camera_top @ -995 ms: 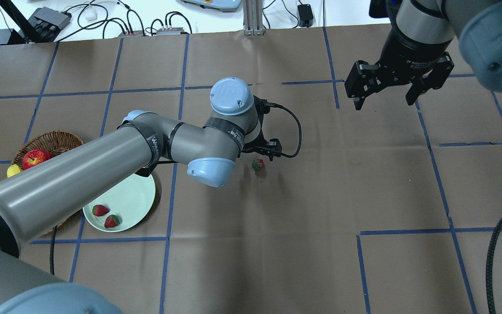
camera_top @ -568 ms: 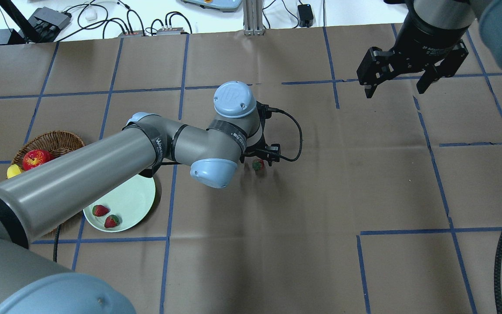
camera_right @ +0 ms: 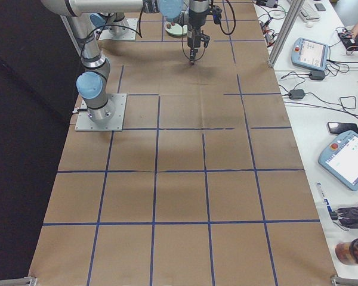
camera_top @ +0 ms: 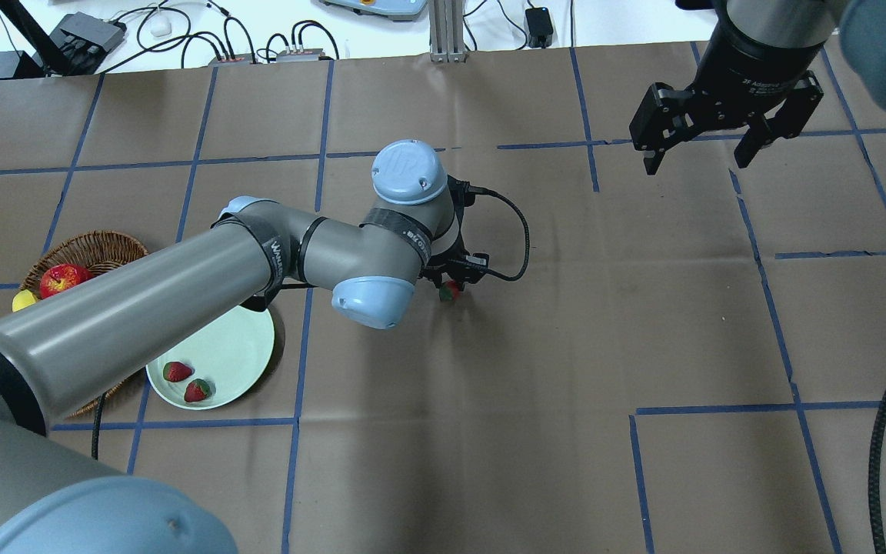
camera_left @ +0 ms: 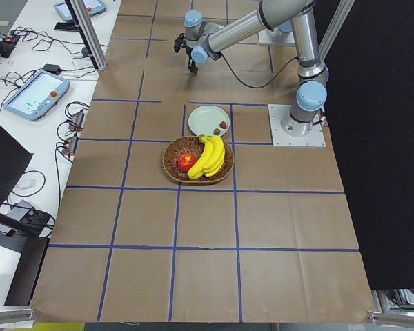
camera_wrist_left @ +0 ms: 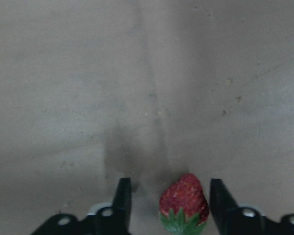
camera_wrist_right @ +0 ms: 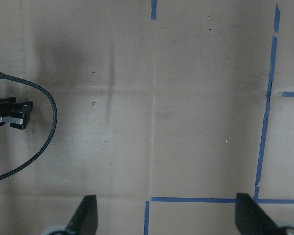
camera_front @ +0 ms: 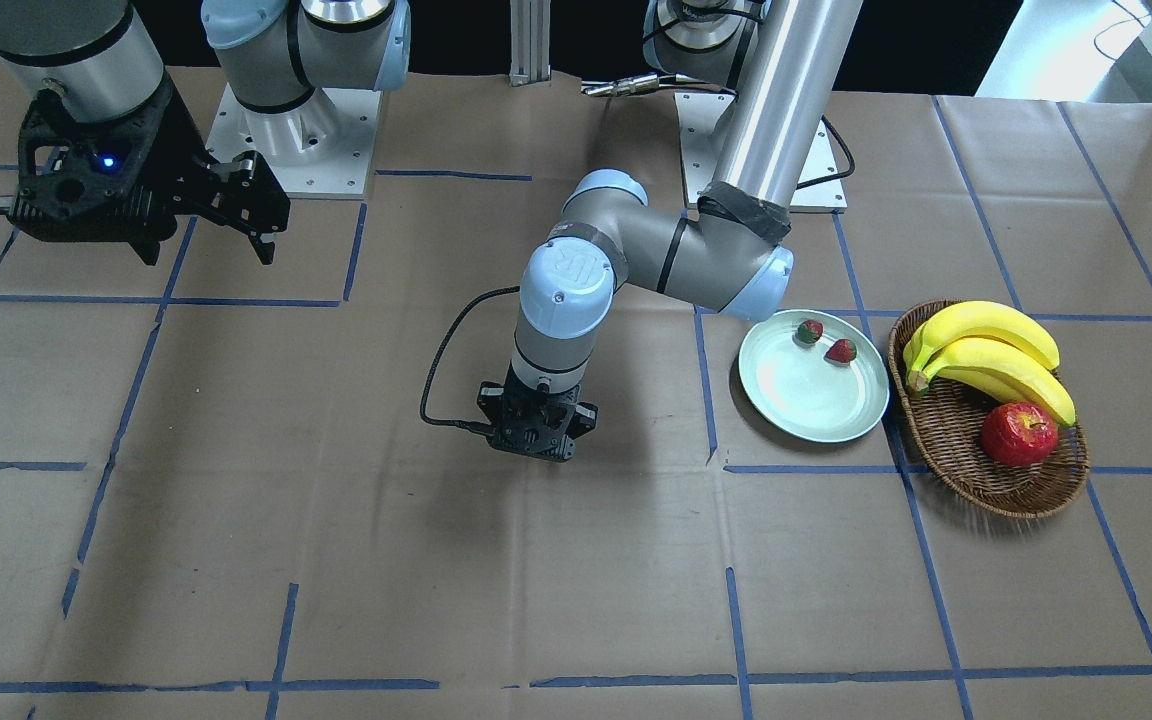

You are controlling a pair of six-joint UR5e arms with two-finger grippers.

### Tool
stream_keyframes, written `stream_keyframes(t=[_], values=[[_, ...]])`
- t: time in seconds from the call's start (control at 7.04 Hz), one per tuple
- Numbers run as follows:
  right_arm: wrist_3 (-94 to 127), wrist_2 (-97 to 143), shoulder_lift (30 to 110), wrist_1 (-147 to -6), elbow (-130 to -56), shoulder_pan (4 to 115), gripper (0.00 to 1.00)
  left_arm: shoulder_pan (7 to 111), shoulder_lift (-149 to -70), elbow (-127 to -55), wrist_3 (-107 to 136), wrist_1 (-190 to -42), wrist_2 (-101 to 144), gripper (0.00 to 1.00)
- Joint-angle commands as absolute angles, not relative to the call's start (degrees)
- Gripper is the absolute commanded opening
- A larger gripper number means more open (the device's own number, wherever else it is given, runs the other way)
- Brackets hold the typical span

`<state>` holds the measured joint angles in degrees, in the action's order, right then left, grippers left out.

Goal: Collect all strawberries into plate
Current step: 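Carry the strawberry with the left gripper onto the plate and open it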

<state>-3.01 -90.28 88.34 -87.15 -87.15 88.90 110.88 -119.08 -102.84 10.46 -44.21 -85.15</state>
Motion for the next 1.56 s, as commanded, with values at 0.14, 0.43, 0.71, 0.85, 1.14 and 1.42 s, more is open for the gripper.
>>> stream_keyframes(t=[0.14,0.43,0.71,0.85,1.14,1.42], values=[[-2.64,-90.26,87.89,-86.75,-86.92,88.95,1.0,108.04,-113.94,-103.01,8.02,-46.91,-86.12,0.0],[-2.64,-90.09,87.46,-87.1,-87.27,88.95,1.0,98.4,-104.64,-108.5,-8.96,-54.03,-90.67,0.0],[-2.64,-90.17,86.66,-87.1,-87.01,88.95,1.0,87.33,-96.63,-121.05,-23.74,-52.13,-90.7,0.0],[-2.64,-90.26,86.75,-87.01,-86.84,88.95,1.0,80.49,-94.68,-125.29,-32.17,-51.16,-90.62,0.0],[-2.64,-90.26,86.92,-86.92,-86.84,88.95,1.0,72.27,-95.96,-128.14,-39.53,-49.23,-90.53,0.12],[-2.64,-90.26,87.01,-86.92,-86.84,88.86,1.0,72.25,-95.19,-128.32,-37.37,-49.57,-90.09,0.96]])
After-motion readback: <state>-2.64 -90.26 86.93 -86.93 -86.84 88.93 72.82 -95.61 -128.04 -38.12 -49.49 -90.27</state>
